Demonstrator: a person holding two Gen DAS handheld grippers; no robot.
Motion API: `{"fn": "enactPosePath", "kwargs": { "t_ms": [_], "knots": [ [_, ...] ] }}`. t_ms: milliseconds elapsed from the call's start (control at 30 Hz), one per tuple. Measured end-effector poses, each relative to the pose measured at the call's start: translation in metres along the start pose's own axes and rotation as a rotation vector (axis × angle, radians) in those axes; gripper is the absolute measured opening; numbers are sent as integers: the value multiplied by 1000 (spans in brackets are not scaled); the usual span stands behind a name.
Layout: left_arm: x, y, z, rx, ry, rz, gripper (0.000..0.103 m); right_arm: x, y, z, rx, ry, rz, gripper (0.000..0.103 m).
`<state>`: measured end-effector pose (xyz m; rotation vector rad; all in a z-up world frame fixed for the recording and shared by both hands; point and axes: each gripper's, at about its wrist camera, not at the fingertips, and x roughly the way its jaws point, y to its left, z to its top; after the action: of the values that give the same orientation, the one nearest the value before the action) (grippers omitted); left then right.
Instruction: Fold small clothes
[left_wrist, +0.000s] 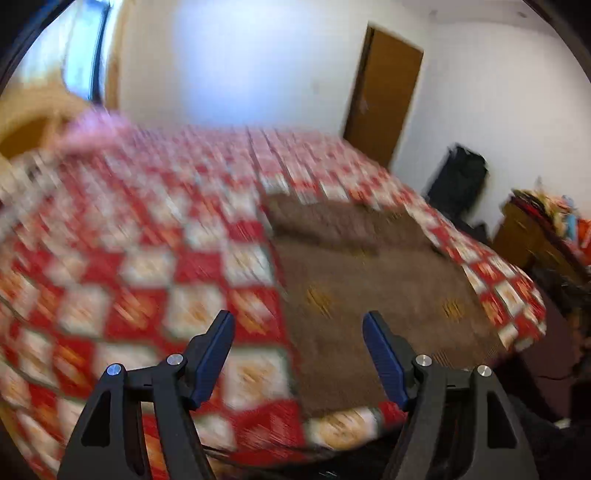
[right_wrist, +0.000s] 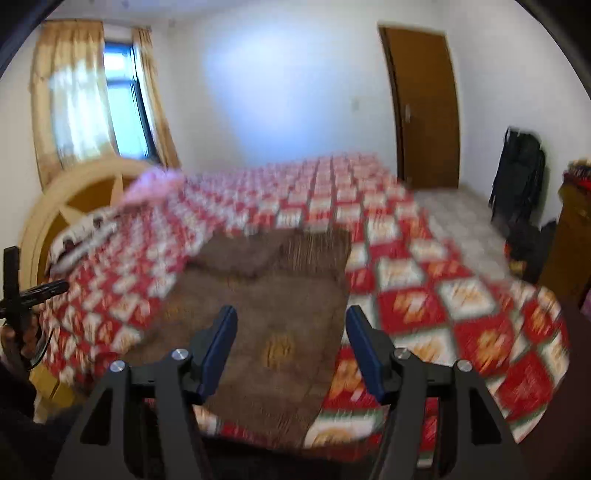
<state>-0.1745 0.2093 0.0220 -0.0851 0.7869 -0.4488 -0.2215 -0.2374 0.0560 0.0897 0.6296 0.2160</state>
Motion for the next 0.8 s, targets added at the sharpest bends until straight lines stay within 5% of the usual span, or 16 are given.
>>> {"fn": "enactPosePath", "kwargs": {
  "t_ms": [167, 800],
  "knots": [
    [74, -1, -37, -37, 212, -13, 72, 30, 5, -24, -6, 146, -40, 64],
    [93, -2, -57, -45, 263, -70, 72, 66, -20, -92, 91, 368, -74, 56]
  ]
}}
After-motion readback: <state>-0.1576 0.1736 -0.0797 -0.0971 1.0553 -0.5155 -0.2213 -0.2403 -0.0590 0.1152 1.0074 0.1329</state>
